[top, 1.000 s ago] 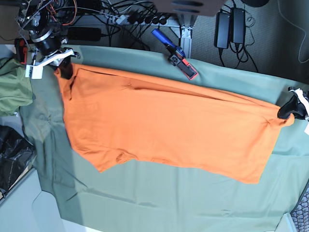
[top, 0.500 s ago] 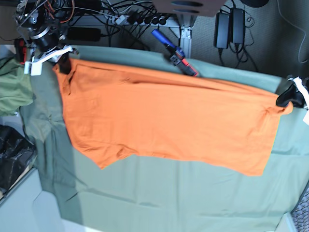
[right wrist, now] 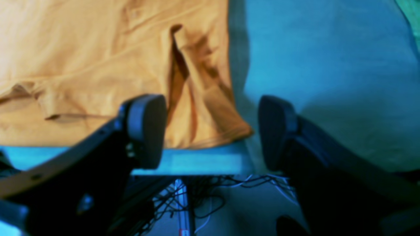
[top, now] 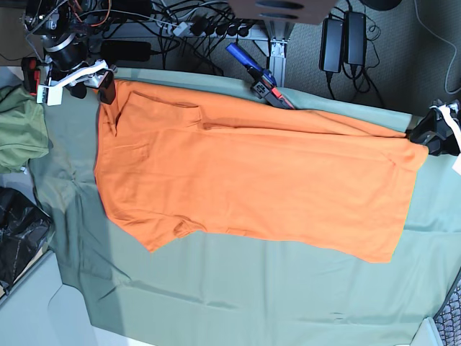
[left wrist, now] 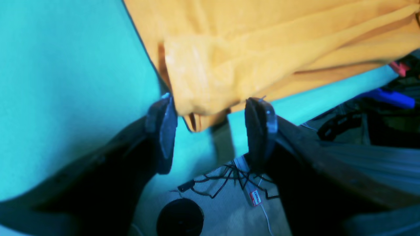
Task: Fold the T-shirt properly
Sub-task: 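Release corners and regrasp the shirt's side edge with both grippers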
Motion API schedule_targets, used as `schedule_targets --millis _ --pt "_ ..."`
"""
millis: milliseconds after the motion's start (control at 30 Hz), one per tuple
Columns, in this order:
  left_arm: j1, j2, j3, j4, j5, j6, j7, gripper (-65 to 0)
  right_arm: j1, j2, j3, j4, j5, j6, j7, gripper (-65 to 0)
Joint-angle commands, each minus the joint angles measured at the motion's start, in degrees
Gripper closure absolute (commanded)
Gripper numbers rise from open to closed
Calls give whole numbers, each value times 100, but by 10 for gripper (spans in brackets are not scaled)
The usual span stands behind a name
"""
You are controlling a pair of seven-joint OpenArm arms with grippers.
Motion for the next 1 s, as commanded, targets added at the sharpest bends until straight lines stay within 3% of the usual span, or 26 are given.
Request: schedule_targets --millis 0,233,400,567,733,967 --pt "-44 -118 -168 76 -101 -49 -177 -364 -20 94 157 81 50 433 129 -434" --pt "-575 -118 -667 76 -356 -49 -234 -363 614 160 625 76 98 428 190 -435" --pt "-1147 -105 -232 68 326 -49 -597 -363 1714 157 225 -330 -164 431 332 -434" --pt "-2041 -103 490 -407 992 199 -837 -363 3220 157 -527 -1722 -634 431 514 -434" --pt "-2830 -96 981 -1567 999 205 -927 -363 4553 155 -859 -3510 -968 433 802 -434" --pt "-3606 120 1032 -2730 1001 199 -992 -363 5930 146 -1547 -5357 -1338 457 951 -434"
